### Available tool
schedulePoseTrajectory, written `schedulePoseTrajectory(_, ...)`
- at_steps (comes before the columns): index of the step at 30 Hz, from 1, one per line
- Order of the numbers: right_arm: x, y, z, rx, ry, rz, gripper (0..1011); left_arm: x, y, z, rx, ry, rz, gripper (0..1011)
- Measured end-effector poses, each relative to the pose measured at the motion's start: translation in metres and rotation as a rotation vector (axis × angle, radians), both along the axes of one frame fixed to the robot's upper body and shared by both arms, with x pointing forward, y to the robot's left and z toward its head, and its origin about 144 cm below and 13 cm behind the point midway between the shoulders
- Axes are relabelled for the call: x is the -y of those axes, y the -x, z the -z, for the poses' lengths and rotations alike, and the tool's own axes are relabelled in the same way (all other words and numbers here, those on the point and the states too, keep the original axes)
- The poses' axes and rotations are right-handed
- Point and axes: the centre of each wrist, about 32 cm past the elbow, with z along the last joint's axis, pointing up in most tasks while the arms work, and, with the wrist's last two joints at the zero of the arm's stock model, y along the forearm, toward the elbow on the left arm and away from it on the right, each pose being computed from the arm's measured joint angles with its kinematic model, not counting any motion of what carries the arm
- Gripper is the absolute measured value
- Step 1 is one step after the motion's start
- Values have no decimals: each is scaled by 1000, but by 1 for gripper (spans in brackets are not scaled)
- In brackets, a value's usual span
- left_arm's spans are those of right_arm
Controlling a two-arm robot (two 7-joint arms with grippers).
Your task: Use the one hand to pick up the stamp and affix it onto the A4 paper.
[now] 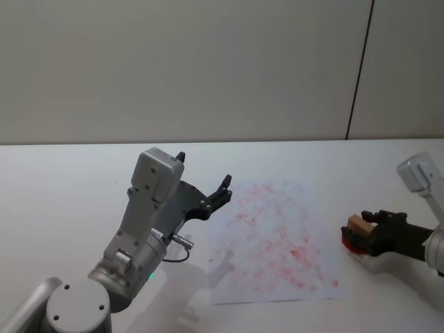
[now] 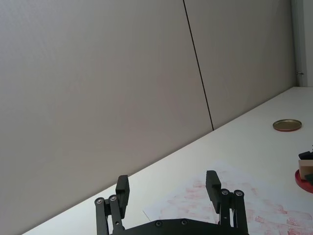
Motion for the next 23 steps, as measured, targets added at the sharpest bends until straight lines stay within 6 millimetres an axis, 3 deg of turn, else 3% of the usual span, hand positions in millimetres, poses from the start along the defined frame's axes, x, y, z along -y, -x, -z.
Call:
schedulePoseTrajectory(8, 0, 2, -6, 47, -37, 12, 843, 0, 0, 0, 0, 0, 0, 993)
schedulePoseTrajectory(15, 1, 5, -19, 125, -72, 28, 1001, 0, 0, 0, 0, 0, 0, 993)
schedulePoseTrajectory(23, 3, 8, -29, 179, -95, 39, 1001, 0, 0, 0, 0, 0, 0, 993)
